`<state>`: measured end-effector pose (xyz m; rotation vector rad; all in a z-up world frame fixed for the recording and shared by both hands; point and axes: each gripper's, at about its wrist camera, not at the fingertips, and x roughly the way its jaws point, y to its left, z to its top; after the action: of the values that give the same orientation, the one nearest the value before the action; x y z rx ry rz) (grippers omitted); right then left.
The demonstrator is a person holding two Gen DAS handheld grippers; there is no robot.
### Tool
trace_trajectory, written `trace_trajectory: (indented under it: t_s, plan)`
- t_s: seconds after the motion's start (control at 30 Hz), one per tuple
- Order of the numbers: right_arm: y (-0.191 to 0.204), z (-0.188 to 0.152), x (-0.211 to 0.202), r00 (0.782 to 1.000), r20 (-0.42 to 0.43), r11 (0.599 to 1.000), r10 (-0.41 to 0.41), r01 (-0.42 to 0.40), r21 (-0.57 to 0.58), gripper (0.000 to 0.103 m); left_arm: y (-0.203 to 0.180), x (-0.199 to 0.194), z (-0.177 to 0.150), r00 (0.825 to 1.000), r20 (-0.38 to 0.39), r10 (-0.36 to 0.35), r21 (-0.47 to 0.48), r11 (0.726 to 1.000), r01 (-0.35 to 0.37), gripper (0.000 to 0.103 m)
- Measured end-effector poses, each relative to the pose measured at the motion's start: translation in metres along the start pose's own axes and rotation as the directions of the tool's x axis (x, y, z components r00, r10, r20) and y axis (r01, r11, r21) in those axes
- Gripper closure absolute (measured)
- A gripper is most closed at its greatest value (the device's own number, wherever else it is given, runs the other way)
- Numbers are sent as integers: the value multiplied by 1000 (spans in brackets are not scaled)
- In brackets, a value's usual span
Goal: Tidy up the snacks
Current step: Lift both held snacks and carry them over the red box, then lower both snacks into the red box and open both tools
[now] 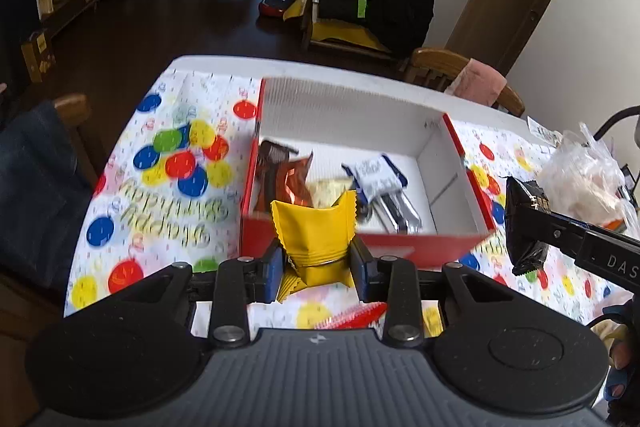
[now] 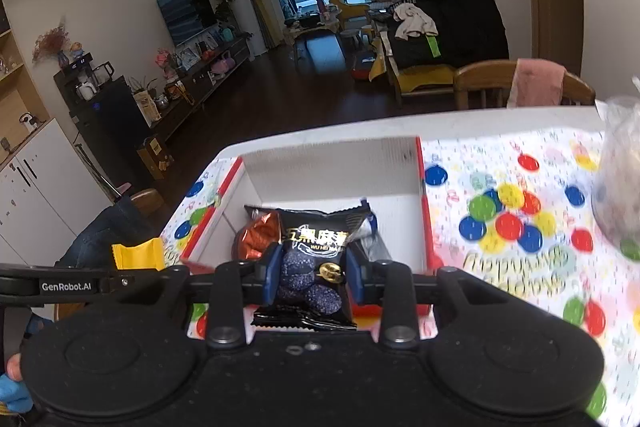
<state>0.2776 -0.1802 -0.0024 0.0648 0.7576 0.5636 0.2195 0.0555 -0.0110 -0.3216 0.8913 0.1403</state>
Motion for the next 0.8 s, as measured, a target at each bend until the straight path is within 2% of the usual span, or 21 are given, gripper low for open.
trace_trajectory:
  t_s: [0.37, 0.5, 0.6, 0.8]
  plan:
    - [-18, 40, 50, 999, -44, 1000, -13, 12, -25, 71, -9, 38, 50, 998, -1, 60, 27, 998, -60, 69]
    - [-24, 50, 72, 997, -74, 999, -25, 22, -39, 71, -11, 57, 65, 997, -26, 75, 34, 997, -74, 69]
    - [-31, 56, 87, 993, -116, 1000, -2, 2, -5, 71, -13, 74, 73, 994, -54, 92, 38, 995, -90, 69]
    - [-32, 62, 118, 986, -168, 999, -3, -4, -36, 71, -14, 105, 84, 988, -105, 114, 38, 993, -110, 69]
